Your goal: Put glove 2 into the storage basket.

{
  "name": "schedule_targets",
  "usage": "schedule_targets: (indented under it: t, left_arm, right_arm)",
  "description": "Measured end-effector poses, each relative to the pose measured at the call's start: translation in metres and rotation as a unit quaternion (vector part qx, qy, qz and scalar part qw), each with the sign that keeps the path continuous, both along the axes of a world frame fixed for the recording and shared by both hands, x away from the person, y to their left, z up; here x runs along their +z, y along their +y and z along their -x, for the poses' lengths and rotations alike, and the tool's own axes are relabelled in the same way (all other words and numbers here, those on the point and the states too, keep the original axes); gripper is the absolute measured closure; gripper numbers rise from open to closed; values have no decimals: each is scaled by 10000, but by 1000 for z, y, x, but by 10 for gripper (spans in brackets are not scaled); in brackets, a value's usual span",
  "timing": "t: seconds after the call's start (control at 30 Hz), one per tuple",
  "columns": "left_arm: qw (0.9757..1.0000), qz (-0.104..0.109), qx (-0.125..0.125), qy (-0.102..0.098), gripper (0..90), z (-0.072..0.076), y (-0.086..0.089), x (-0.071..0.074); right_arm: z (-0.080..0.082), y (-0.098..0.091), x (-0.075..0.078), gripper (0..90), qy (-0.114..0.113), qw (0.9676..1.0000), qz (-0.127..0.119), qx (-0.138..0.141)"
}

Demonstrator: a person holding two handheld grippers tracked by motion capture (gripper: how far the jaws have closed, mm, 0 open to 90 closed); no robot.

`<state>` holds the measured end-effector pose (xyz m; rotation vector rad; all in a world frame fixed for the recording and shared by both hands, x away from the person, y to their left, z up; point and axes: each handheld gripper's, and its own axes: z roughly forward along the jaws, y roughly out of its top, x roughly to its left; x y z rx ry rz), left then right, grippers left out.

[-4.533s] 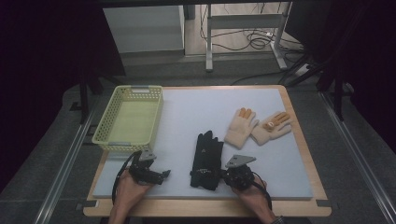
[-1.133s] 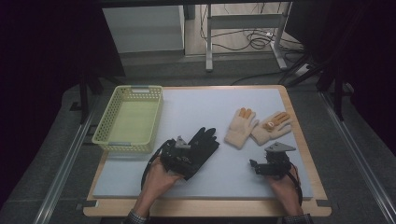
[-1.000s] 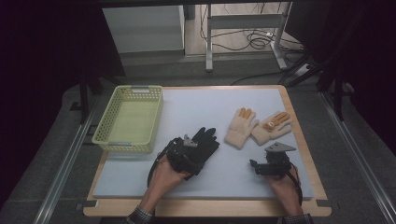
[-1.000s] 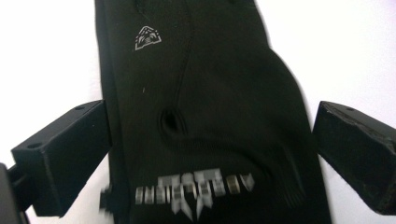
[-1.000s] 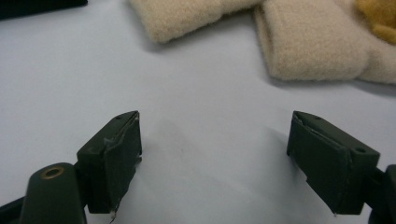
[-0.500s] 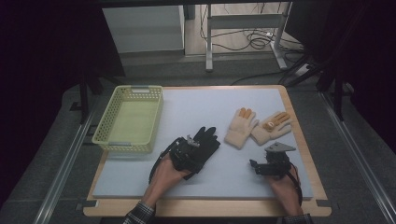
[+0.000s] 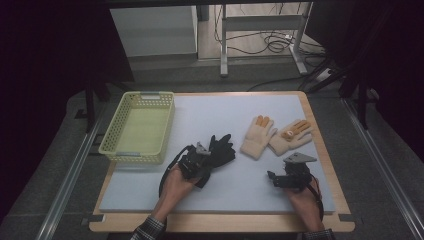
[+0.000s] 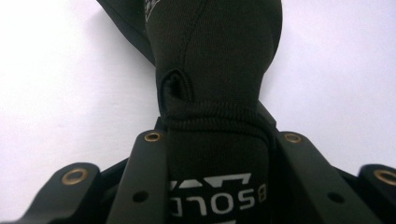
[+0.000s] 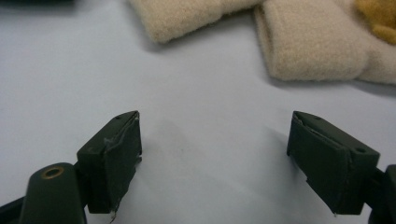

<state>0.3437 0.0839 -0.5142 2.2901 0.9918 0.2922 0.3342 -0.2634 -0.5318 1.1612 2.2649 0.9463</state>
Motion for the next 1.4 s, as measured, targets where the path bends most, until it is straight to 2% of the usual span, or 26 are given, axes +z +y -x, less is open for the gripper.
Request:
schedule_targets:
  t: [0.07,0.1,0.23,0.27,0.33,0.37,0.47,0.6,0.8,0.9,1.1,1.2,1.4]
  left_arm:
    - [9999,79,80,-16,696,-4,4,9]
    - [9999,79,80,-16,696,-4,4,9]
    - [9997,36,194,-149,696,-12,12,29]
    - [9997,36,194,-149,696,-12,12,29]
    - [9991,-45,305,-301,695,-17,17,43]
    - [9991,-45,305,-301,694,-17,17,43]
    - [9985,-25,420,-346,694,-24,24,55]
    - [9974,-3,601,-395,694,-33,36,70]
    - [9944,-101,932,-498,693,-48,60,92]
    - [9917,-192,1133,-572,692,-56,74,102]
    - [9861,-298,1505,-644,688,-69,102,111]
    - [9824,-307,1723,-651,687,-74,120,115]
    - [9733,-323,2186,-626,684,-84,156,114]
  right_arm:
    - [0,0,0,176,-1,10000,-4,-3]
    - [0,0,0,176,-1,10000,-4,-3]
    - [0,0,0,176,-4,10000,8,5]
    - [0,0,0,176,-4,10000,8,5]
    - [0,0,0,176,-10,10000,12,5]
    - [0,0,0,176,-12,10000,7,-2]
    - [0,0,0,176,-19,10000,9,-3]
    - [1,0,0,176,-13,10000,7,-12]
    - [0,0,0,176,-23,10000,-2,-8]
    - [0,0,0,176,-25,10000,-2,-8]
    - [0,0,0,176,-24,10000,-4,-9]
    - [0,0,0,176,-23,10000,-3,-9]
    - [0,0,0,176,-19,10000,-7,-9]
